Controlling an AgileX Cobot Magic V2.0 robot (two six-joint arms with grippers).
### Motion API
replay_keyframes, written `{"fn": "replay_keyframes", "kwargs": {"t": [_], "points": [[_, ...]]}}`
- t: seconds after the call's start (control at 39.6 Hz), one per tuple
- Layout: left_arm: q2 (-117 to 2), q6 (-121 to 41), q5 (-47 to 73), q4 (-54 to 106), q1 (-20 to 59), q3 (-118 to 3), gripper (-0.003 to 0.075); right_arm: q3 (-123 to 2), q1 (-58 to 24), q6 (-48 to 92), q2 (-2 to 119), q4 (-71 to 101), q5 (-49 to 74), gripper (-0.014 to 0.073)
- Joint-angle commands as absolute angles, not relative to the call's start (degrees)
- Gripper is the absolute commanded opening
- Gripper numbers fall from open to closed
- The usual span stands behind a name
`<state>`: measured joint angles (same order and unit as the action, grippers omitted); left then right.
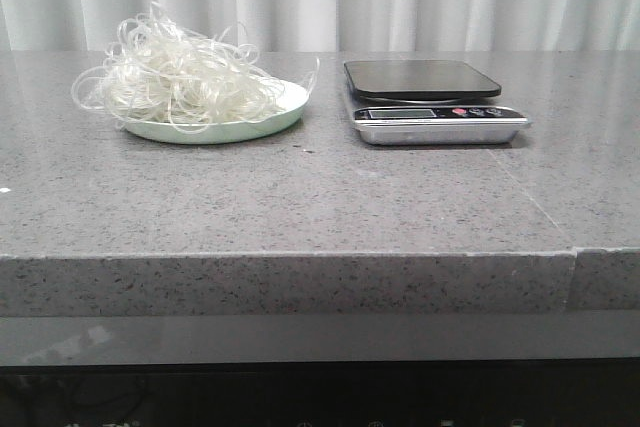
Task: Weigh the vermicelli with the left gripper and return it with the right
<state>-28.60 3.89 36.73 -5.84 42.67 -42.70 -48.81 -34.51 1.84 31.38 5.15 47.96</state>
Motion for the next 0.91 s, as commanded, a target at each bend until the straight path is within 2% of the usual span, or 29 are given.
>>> {"fn": "replay_keyframes", "kwargs": {"t": [0.0,0.15,0.88], "points": [[-28.9,4.3,32.8,-5.5,43.1,-44.1,0.0177,-50.1,-34.4,1.9,31.6,4.8,44.3,0.0246],[-28.9,4.3,32.8,-5.5,43.1,-44.1,0.0155,-50.1,-34.4,1.9,31.6,4.8,44.3,0.0167],[-28.9,4.3,32.5,-5.5,43.1,-43.7,0.0155,-50.1,-34.4,1.9,31.6,4.8,44.0,0.0164]]}}
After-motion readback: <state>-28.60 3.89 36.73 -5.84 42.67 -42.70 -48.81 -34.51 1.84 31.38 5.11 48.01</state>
